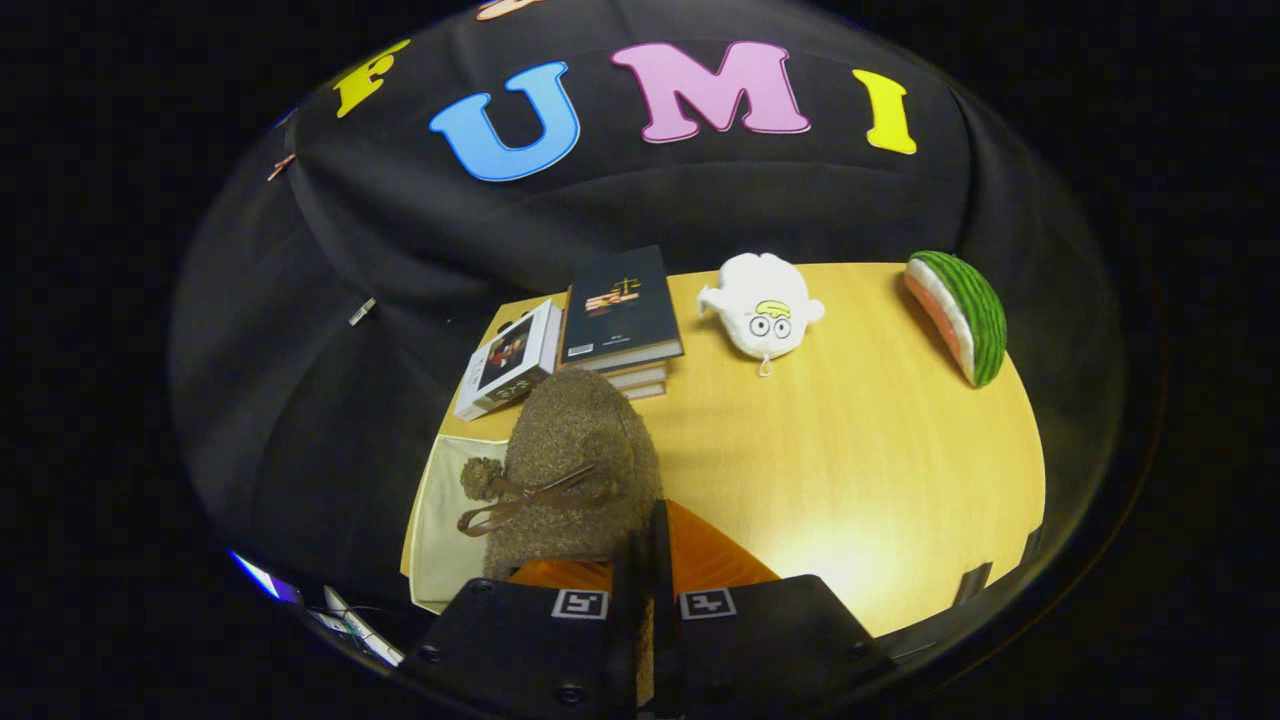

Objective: Open the storage box then place both shoes into the box .Put the left shoe in first, then the right shoe, with the right side of both shoes facing outward in a uniform manner.

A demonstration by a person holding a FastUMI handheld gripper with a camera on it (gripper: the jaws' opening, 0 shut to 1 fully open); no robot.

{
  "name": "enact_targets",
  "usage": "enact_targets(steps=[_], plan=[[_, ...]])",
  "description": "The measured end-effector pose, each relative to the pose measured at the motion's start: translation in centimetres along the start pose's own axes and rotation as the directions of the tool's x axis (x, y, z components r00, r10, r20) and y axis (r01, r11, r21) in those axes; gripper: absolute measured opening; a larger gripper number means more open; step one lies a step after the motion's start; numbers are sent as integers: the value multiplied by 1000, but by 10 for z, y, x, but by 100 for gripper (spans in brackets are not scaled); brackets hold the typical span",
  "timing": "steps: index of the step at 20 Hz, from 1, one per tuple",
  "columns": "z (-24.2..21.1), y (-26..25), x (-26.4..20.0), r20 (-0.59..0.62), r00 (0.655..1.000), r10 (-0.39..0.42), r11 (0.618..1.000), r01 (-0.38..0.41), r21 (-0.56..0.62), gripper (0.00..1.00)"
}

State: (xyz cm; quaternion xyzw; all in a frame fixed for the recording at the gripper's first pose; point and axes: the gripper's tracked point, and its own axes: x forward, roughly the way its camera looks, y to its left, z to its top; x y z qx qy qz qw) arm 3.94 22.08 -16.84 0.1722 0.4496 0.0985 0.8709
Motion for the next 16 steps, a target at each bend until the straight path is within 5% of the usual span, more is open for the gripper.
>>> enact_targets(steps=[6, 16], plan=[[-21, 51, 33, -59, 998, -21, 999, 23, 26, 11], [-66, 62, 73, -121, 990, -73, 997, 71, -22, 11]])
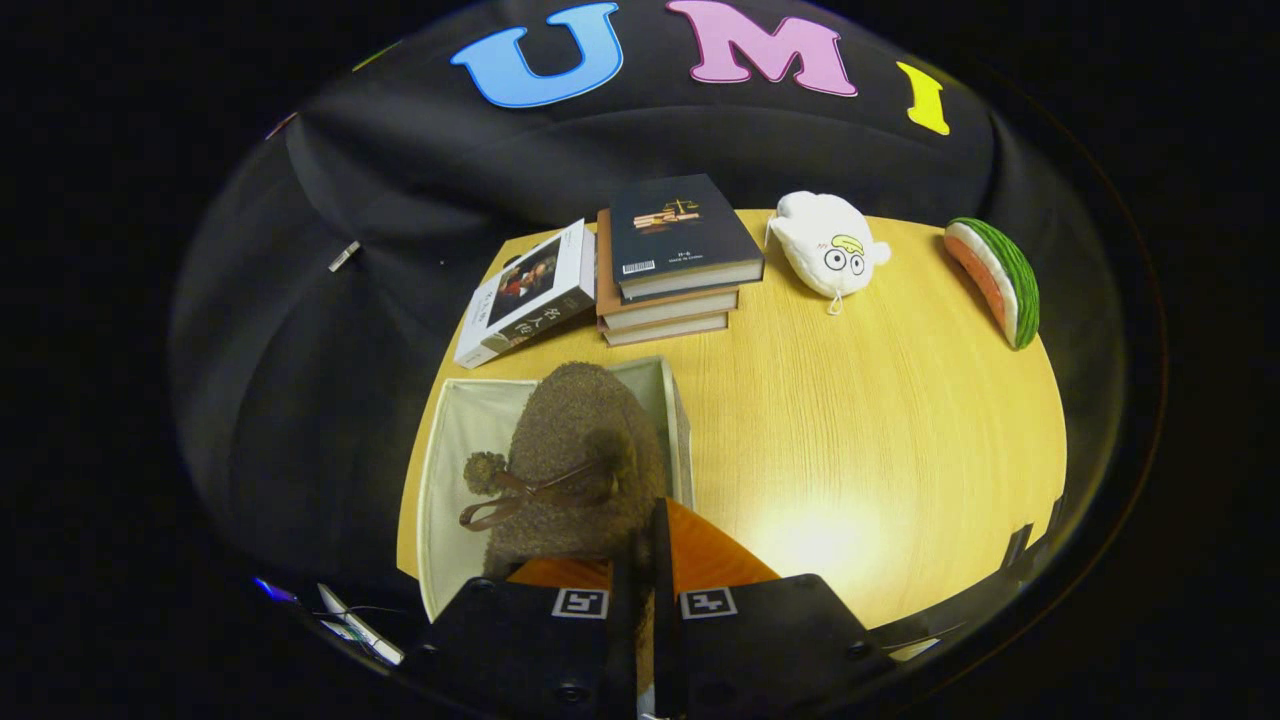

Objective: Open the storage box then place both shoes into the box .Put the left shoe in first, then the right shoe, with the right side of both shoes facing outward in a uniform manner.

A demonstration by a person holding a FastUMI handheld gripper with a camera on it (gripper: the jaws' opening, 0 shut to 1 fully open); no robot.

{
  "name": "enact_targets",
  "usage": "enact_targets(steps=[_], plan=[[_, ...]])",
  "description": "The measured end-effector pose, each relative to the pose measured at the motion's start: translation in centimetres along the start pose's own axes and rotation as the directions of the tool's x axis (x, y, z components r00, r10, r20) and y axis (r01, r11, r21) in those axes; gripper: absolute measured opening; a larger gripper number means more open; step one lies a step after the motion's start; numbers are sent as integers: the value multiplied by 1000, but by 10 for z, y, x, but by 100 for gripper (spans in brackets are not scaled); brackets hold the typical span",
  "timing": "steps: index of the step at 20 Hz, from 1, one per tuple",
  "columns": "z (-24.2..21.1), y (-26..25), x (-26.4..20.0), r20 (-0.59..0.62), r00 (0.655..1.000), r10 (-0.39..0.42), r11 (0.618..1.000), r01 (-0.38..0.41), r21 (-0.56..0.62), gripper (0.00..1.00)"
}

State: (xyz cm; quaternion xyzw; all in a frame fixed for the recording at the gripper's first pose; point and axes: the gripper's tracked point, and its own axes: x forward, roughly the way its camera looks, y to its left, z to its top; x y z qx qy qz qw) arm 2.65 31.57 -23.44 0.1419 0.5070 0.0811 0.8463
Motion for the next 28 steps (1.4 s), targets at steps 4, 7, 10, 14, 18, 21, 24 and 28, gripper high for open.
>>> enact_targets(steps=[4, 7, 10, 14, 18, 21, 24, 28], plan=[[-14, 6, -1, -23, 999, 41, 999, -41, 17, 22], [-14, 37, -12, -7, 985, 173, 985, -173, 18, 55], [-12, 30, -19, 15, 990, 137, 989, -136, -54, 100], [-11, 22, -25, 37, 990, 136, 989, -133, -61, 99], [5, 11, -30, 101, 984, 144, 989, -139, -53, 99], [23, -5, -37, 162, 975, 149, 988, -141, -61, 99], [49, -36, -46, 249, 961, 117, 992, -99, -82, 99], [88, -85, -68, 386, 920, 63, 995, -28, -95, 99]])
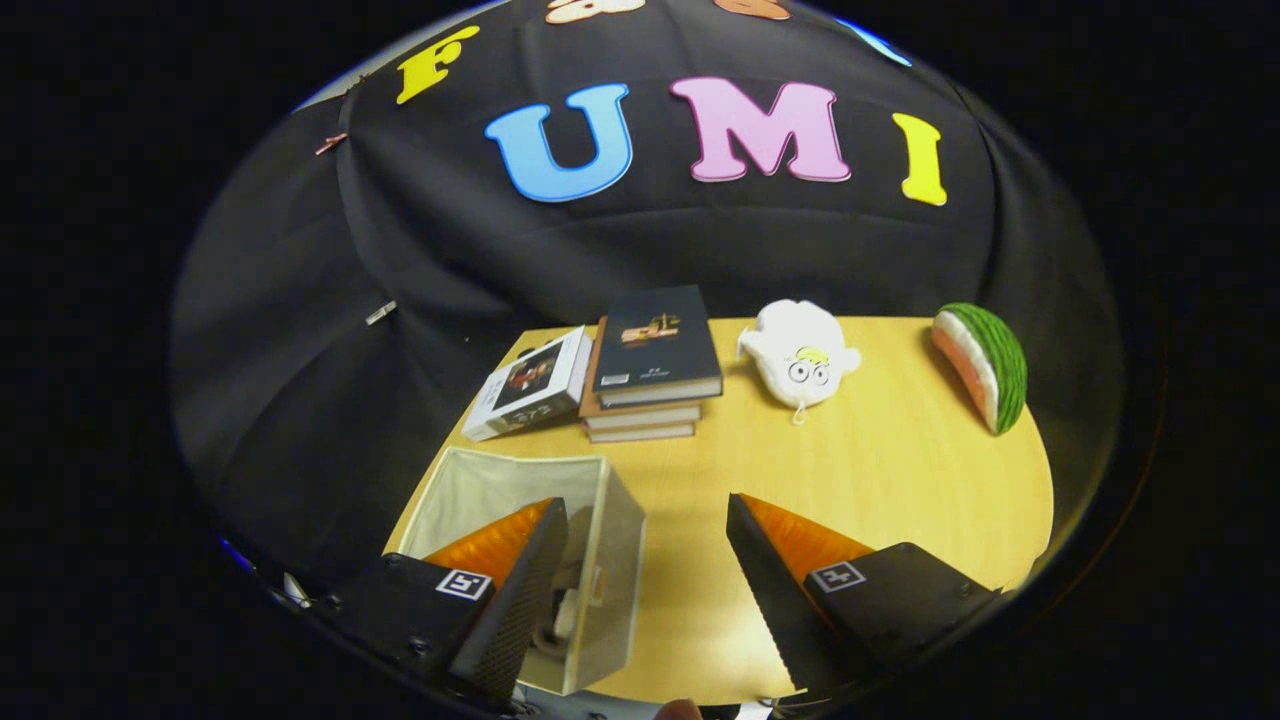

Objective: Open the storage box then place both shoes into the box .Put the left shoe in first, then the right shoe, with the right side of both shoes facing outward in a uniform manner.

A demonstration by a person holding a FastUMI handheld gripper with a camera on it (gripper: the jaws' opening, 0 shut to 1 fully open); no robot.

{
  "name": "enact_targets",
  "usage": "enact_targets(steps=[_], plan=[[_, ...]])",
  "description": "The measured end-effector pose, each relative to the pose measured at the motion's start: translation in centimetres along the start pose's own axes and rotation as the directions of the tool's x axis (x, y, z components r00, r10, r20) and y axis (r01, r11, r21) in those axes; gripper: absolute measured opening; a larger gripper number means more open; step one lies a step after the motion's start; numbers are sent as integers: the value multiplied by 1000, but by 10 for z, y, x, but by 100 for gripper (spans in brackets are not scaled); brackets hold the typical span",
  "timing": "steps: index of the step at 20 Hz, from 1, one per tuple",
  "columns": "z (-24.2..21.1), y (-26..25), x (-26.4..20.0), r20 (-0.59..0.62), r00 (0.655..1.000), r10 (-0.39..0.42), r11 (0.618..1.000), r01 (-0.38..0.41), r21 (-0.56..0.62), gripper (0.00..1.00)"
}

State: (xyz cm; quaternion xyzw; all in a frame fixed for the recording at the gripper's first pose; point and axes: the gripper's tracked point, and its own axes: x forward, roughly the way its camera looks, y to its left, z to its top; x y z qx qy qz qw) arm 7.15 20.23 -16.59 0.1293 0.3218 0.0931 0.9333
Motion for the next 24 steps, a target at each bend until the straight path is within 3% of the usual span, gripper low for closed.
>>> enact_targets(steps=[7, 13, 17, 24], plan=[[65, -75, -33, 221, 971, -88, 991, 107, -76, 99], [108, -113, -91, 391, 914, -110, 981, 164, -107, 98], [118, -132, -129, 474, 871, -126, 972, 205, -118, 98], [112, -157, -166, 527, 836, -151, 962, 248, -117, 97]])
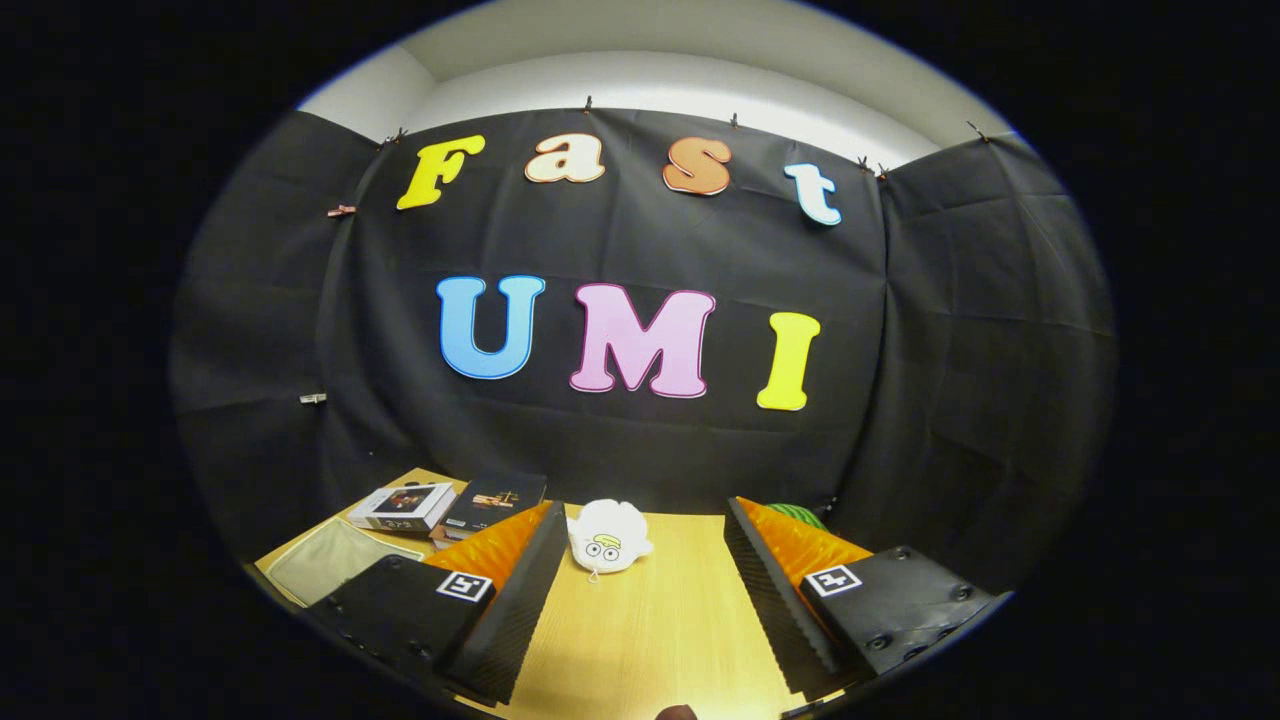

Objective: Open the storage box then place both shoes into the box .Put the left shoe in first, then the right shoe, with the right side of both shoes facing outward in a uniform manner.

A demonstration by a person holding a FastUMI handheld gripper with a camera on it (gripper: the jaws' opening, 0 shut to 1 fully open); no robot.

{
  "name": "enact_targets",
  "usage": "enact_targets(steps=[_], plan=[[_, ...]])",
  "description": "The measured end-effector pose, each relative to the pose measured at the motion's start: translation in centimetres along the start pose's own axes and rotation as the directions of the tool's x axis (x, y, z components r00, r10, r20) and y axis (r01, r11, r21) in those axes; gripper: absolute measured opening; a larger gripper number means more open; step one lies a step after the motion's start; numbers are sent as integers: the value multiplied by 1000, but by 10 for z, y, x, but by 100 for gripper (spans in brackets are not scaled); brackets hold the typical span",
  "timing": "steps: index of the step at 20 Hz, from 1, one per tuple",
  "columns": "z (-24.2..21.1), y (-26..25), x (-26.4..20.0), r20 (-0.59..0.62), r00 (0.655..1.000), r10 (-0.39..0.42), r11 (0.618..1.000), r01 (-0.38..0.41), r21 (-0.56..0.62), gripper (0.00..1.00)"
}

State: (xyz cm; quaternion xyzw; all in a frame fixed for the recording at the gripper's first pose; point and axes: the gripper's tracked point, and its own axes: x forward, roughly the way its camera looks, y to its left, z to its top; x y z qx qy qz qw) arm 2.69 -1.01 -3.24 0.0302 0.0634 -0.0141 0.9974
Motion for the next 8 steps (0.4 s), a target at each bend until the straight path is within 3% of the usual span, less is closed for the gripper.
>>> enact_targets(steps=[8], plan=[[-7, -9, -15, 6, 1000, -16, 1000, 16, 26, 97]])
